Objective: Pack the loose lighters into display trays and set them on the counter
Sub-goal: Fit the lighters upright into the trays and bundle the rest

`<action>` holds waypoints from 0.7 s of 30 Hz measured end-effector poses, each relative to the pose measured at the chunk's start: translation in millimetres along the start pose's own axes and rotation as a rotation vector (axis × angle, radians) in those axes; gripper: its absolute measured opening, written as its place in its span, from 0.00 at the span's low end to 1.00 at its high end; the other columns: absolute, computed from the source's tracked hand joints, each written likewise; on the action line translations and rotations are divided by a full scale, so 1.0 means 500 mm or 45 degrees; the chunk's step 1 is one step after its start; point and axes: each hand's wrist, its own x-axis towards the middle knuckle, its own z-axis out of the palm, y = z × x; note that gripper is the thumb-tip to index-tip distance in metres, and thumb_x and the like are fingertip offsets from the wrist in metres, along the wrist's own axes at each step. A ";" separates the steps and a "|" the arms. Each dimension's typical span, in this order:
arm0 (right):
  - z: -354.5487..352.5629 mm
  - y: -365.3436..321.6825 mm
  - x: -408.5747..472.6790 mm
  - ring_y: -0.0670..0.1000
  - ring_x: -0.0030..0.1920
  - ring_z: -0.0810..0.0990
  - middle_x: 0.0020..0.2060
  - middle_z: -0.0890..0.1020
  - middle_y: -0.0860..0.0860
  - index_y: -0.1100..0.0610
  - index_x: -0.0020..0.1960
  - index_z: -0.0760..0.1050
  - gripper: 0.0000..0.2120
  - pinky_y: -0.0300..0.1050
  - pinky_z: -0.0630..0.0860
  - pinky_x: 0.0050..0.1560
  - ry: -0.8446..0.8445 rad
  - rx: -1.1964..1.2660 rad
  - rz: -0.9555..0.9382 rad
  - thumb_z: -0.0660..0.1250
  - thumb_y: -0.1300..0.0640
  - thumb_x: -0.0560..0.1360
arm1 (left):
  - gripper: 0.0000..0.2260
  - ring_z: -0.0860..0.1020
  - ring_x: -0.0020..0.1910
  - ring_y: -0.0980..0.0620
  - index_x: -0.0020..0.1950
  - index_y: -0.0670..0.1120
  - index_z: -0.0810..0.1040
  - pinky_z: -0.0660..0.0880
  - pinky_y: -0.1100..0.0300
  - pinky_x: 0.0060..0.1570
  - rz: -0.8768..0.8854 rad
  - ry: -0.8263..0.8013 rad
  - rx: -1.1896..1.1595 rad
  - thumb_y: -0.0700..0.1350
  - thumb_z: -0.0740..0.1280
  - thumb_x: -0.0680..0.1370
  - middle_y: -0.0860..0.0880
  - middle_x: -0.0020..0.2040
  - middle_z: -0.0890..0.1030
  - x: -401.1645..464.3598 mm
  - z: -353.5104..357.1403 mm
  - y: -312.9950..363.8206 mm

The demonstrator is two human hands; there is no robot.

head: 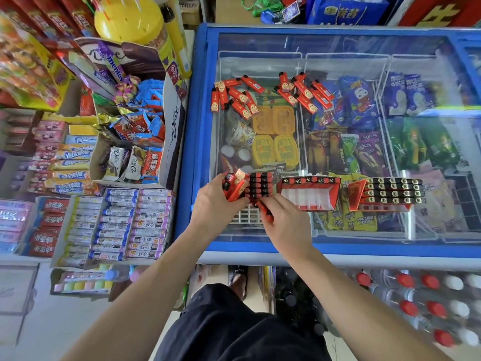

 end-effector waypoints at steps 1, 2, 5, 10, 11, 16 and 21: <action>0.001 0.002 0.000 0.49 0.38 0.80 0.43 0.81 0.46 0.54 0.52 0.81 0.03 0.47 0.77 0.28 -0.008 0.000 0.001 0.69 0.57 0.79 | 0.14 0.80 0.41 0.57 0.51 0.51 0.78 0.77 0.62 0.41 -0.008 0.001 -0.014 0.53 0.78 0.72 0.54 0.41 0.82 -0.001 -0.002 0.000; 0.002 0.002 0.000 0.49 0.38 0.80 0.43 0.81 0.46 0.54 0.52 0.81 0.04 0.47 0.77 0.28 -0.014 -0.002 0.000 0.69 0.57 0.79 | 0.14 0.80 0.41 0.57 0.50 0.51 0.78 0.77 0.63 0.41 -0.011 -0.002 -0.025 0.54 0.78 0.72 0.54 0.42 0.82 -0.002 -0.002 0.002; 0.004 0.000 0.006 0.49 0.36 0.79 0.42 0.81 0.46 0.53 0.52 0.81 0.05 0.46 0.76 0.28 0.004 -0.011 0.005 0.68 0.54 0.80 | 0.14 0.80 0.39 0.58 0.49 0.52 0.77 0.74 0.71 0.36 -0.012 -0.017 -0.046 0.54 0.79 0.71 0.55 0.40 0.81 -0.006 0.002 0.010; 0.006 -0.007 0.008 0.49 0.34 0.78 0.41 0.81 0.47 0.55 0.49 0.80 0.03 0.47 0.75 0.26 0.034 -0.006 0.046 0.69 0.56 0.80 | 0.14 0.79 0.38 0.58 0.47 0.52 0.76 0.73 0.70 0.34 -0.012 -0.031 -0.006 0.55 0.79 0.72 0.55 0.39 0.81 0.000 0.007 0.022; 0.005 -0.007 0.007 0.49 0.33 0.77 0.40 0.81 0.47 0.55 0.49 0.79 0.03 0.48 0.75 0.26 0.041 0.002 0.058 0.69 0.56 0.80 | 0.14 0.79 0.37 0.58 0.47 0.52 0.76 0.73 0.70 0.34 -0.014 -0.039 0.008 0.55 0.79 0.72 0.55 0.39 0.81 0.001 0.006 0.022; -0.003 -0.015 0.005 0.49 0.31 0.76 0.40 0.78 0.48 0.56 0.49 0.77 0.06 0.48 0.76 0.25 0.049 0.044 0.116 0.71 0.54 0.78 | 0.15 0.80 0.38 0.58 0.49 0.53 0.76 0.75 0.66 0.37 -0.011 -0.069 0.044 0.54 0.79 0.71 0.55 0.40 0.81 0.002 0.009 0.013; -0.015 -0.022 0.003 0.47 0.37 0.77 0.46 0.80 0.48 0.57 0.57 0.77 0.10 0.45 0.78 0.33 0.065 0.324 0.222 0.68 0.52 0.80 | 0.15 0.81 0.39 0.53 0.50 0.50 0.75 0.81 0.51 0.43 -0.008 -0.023 0.186 0.54 0.77 0.72 0.53 0.41 0.81 0.006 0.023 0.009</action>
